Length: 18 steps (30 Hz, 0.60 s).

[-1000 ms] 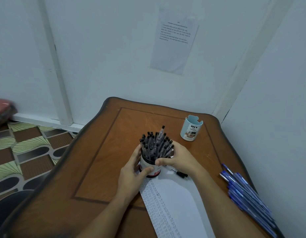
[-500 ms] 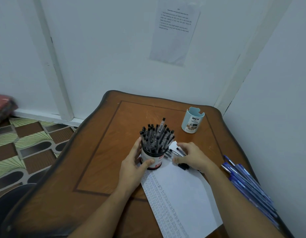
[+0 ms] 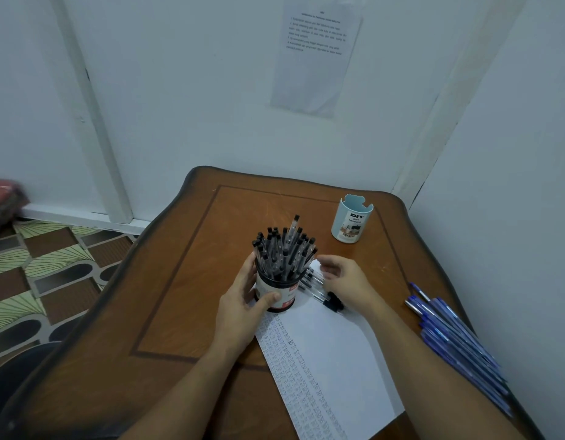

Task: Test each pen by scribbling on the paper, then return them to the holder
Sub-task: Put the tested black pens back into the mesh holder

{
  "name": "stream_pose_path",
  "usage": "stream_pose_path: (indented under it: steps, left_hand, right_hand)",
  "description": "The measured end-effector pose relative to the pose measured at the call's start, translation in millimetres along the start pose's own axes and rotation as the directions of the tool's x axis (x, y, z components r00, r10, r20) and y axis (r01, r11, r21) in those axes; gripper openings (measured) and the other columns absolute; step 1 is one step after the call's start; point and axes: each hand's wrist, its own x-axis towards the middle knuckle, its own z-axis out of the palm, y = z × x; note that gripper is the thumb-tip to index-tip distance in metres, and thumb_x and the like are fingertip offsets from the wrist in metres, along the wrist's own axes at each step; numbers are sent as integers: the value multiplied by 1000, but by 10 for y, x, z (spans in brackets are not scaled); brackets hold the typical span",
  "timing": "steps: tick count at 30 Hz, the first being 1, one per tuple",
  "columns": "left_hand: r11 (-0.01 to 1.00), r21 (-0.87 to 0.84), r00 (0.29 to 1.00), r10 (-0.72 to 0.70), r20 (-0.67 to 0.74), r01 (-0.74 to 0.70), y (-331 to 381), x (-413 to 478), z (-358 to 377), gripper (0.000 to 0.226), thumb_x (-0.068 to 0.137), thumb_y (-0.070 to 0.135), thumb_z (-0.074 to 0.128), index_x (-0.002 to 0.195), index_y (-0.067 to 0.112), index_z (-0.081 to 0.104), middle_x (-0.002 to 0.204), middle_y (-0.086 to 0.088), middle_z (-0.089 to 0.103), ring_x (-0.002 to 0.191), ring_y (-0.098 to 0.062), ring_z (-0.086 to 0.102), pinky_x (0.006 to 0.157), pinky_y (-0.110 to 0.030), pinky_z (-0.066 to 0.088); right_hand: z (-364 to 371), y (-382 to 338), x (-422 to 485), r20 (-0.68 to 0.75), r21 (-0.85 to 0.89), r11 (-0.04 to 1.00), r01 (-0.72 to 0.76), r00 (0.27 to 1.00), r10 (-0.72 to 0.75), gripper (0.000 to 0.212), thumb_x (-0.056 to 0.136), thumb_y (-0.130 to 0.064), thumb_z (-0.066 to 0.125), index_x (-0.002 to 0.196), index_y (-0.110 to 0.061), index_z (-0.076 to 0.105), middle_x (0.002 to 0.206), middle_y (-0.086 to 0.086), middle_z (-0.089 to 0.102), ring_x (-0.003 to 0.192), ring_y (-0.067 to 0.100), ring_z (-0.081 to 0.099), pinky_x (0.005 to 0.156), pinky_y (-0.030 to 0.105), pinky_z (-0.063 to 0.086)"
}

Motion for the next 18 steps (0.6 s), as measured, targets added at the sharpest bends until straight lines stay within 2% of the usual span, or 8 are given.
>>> stream_pose_path:
  steps: [2, 3, 5, 6, 9, 12, 15, 18]
  left_hand:
    - [1000, -3, 1000, -3, -2, 3, -2, -2, -1, 84, 84, 9, 75, 149, 41, 32, 134, 32, 47, 117, 23, 44, 93, -6, 42]
    - [1000, -9, 1000, -4, -2, 4, 0, -3, -2, 84, 84, 9, 75, 150, 40, 33, 135, 31, 47, 118, 22, 45, 93, -6, 42]
    - [1000, -16, 1000, -5, -1, 5, 8, -5, -5, 84, 84, 8, 75, 150, 39, 33, 135, 29, 48, 118, 22, 45, 92, -5, 42]
    - [1000, -19, 1000, -6, 1, 6, 9, -5, -5, 84, 84, 7, 74, 150, 38, 33, 135, 29, 48, 117, 23, 45, 92, -5, 42]
    - [1000, -14, 1000, 0, -4, 0, 4, -3, -2, 83, 84, 8, 74, 148, 41, 32, 133, 30, 48, 115, 24, 44, 93, -5, 42]
    - [1000, -9, 1000, 5, -5, -5, 1, -5, -1, 83, 84, 9, 75, 146, 43, 32, 131, 33, 48, 117, 23, 44, 95, -6, 42]
    - [1000, -4, 1000, 10, -3, -10, 0, -5, -2, 83, 84, 8, 74, 147, 44, 33, 133, 33, 47, 119, 21, 44, 96, -7, 41]
    - [1000, -6, 1000, 7, -5, -7, -6, -3, -2, 84, 84, 8, 75, 146, 46, 33, 133, 33, 48, 120, 20, 44, 96, -8, 41]
  right_hand:
    - [40, 11, 29, -62, -26, 1000, 8, 998, -9, 62, 82, 11, 59, 140, -11, 55, 139, 6, 56, 131, 17, 51, 106, 30, 44]
    - [54, 22, 52, -90, -127, 992, 1, 996, -12, 55, 85, 3, 60, 138, -12, 56, 134, 4, 58, 127, 18, 53, 104, 33, 44]
    - [60, 49, 77, -128, -406, 913, -28, 991, -27, 40, 91, -19, 62, 130, -12, 62, 115, 5, 58, 112, 24, 53, 95, 36, 44]
    - [55, 68, 82, -136, -465, 884, -43, 990, -24, 34, 92, -26, 63, 124, -13, 65, 113, 5, 59, 109, 26, 53, 90, 36, 44]
    - [60, 94, 50, -145, -378, 925, -33, 989, -24, 9, 92, -27, 68, 94, -18, 67, 101, 4, 60, 92, 19, 56, 67, 28, 40]
    - [99, 111, 48, -179, -384, 923, -6, 982, -68, 22, 92, -31, 69, 76, -21, 57, 91, 1, 57, 82, 16, 54, 61, 28, 38]
    - [168, 77, 93, -201, -420, 907, -13, 976, -79, 33, 91, -42, 68, 73, -22, 50, 85, 1, 53, 75, 18, 52, 60, 31, 36]
    - [233, -16, 134, -230, -496, 868, -24, 967, -105, 38, 93, -45, 63, 71, -22, 45, 86, -1, 47, 80, 21, 51, 64, 31, 35]
